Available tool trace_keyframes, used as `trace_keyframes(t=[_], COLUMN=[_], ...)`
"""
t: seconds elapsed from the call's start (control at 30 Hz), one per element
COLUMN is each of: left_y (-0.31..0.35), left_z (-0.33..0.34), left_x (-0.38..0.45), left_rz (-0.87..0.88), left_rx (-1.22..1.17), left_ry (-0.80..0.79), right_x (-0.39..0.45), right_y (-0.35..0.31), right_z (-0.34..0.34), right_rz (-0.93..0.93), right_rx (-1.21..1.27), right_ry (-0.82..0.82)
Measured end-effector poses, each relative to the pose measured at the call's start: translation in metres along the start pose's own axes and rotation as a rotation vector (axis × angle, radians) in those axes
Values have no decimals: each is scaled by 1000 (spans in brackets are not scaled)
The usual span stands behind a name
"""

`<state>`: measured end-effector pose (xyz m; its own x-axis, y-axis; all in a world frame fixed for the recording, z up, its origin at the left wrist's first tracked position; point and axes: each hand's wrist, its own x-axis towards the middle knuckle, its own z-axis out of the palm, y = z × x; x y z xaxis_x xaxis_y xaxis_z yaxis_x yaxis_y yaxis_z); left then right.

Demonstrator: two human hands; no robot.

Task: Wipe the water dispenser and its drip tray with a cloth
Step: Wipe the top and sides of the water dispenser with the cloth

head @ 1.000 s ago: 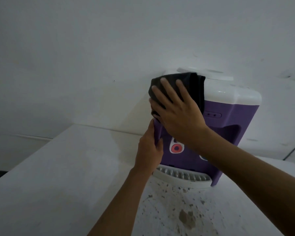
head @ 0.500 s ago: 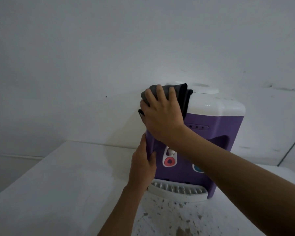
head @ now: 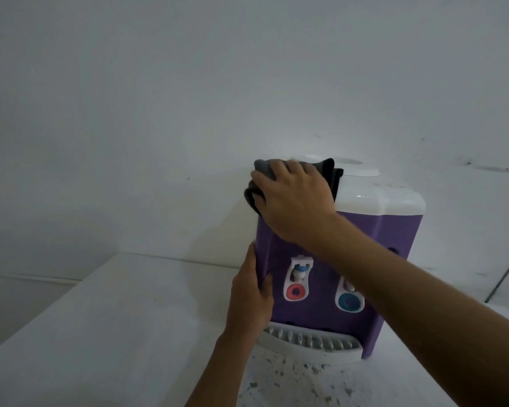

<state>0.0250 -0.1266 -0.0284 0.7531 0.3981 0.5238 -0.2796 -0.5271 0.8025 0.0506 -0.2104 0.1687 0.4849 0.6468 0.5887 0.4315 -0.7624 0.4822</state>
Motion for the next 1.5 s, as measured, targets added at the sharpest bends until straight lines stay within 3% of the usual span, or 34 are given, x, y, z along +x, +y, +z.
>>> trace_keyframes(t=[0.13, 0.33, 0.63, 0.9, 1.13, 1.37, 1.5], left_y=[-1, -1, -1, -2, -3, 1, 1], left_z=[-1, 2, 2, 4, 4, 1, 2], left_x=[-1, 1, 0, 3, 3, 0, 1], left_rz=[3, -4, 6, -24, -31, -18, -32], left_rx=[-2, 27, 20, 52, 57, -3, -17], left_ry=[3, 17, 24, 14, 10, 6, 20], right_x=[35, -10, -62, -11, -10, -43, -35], right_y=[14, 0, 10, -7, -2, 25, 29], right_z=[-15, 2, 24, -6, 10, 19, 8], right_rz=[18, -48, -86, 145, 75, -217, -129], right_rx=[217, -26, -8, 215, 19, -55, -36], right_ry=[-206, 49, 32, 35, 86, 79, 45])
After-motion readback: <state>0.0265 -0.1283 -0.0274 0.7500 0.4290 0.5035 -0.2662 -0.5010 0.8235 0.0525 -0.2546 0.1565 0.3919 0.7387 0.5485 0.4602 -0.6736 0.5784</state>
